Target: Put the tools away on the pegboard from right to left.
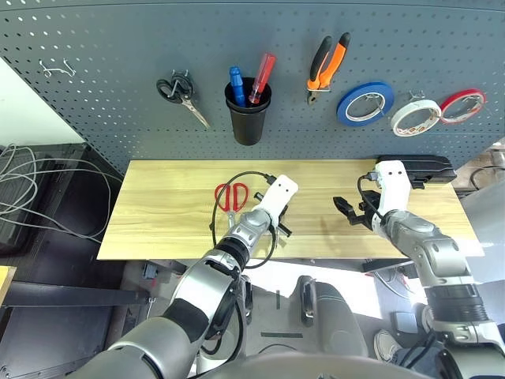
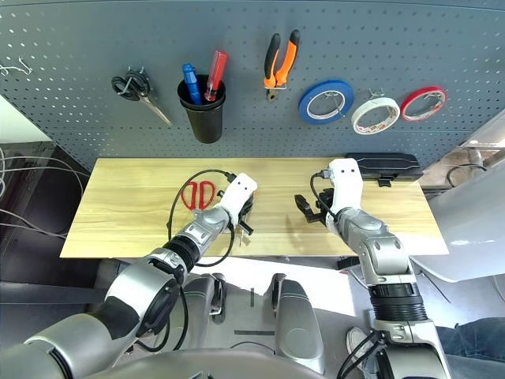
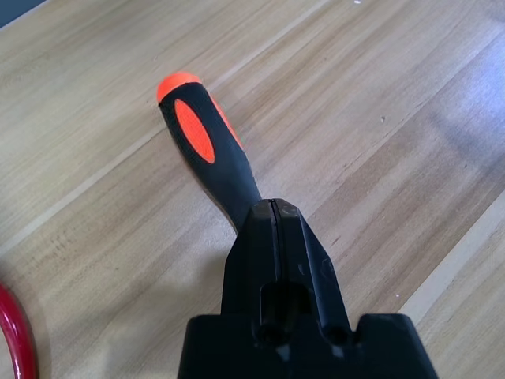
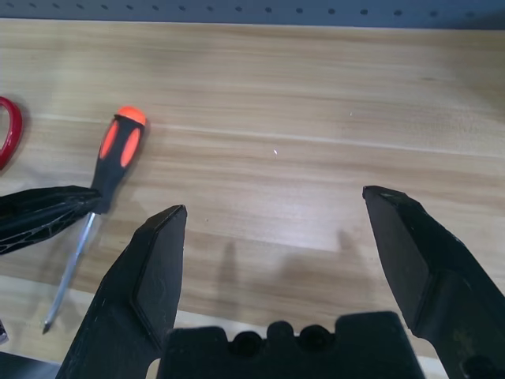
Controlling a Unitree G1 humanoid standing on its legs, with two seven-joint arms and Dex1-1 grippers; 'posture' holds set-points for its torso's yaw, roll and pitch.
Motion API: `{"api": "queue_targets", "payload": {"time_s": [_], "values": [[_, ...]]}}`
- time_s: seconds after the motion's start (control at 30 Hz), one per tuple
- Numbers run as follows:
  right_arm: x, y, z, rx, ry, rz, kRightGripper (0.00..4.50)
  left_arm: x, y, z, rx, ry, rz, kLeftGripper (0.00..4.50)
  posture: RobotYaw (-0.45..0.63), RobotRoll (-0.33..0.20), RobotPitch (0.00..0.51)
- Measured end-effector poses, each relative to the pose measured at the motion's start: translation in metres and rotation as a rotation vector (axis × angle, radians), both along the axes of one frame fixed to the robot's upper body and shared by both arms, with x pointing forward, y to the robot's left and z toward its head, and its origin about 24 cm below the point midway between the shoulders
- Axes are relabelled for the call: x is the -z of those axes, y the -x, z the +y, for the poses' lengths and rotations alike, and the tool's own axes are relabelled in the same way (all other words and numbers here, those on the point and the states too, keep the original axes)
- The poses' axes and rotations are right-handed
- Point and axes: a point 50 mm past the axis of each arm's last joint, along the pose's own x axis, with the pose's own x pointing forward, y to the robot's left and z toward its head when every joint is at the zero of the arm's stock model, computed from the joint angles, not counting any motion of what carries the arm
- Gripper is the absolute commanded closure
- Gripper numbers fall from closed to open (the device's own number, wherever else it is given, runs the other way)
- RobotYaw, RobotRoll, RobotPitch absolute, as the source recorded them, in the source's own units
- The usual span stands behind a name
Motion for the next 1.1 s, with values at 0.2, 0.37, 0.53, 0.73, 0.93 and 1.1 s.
{"api": "queue_targets", "payload": {"time_s": [0.2,0.37,0.53,0.73,0.93,1.1], "values": [[0.000,0.000,0.000,-0.005,0.002,0.001,0.00,-0.001,-0.001,-0.001,-0.005,0.005,0.007,2.75,-0.01,0.000,0.167],[0.000,0.000,-0.003,-0.004,0.011,0.001,0.00,-0.002,-0.001,-0.002,0.005,0.018,0.017,0.80,-0.02,0.000,0.162],[0.000,0.000,-0.003,-0.004,0.011,0.001,0.00,0.000,0.000,-0.001,-0.001,0.007,0.036,0.04,-0.04,0.000,0.147],[-0.003,0.000,-0.003,-0.007,0.019,-0.009,0.00,0.006,0.003,0.000,-0.003,-0.055,0.046,0.04,-0.09,0.000,0.127],[-0.012,0.000,-0.005,-0.017,0.038,-0.037,0.00,0.010,0.007,-0.002,0.013,-0.112,0.041,0.65,-0.12,0.000,0.117],[-0.014,0.000,-0.006,-0.015,0.046,-0.035,0.00,0.010,0.007,-0.002,0.018,-0.146,0.020,2.55,-0.13,0.000,0.121]]}}
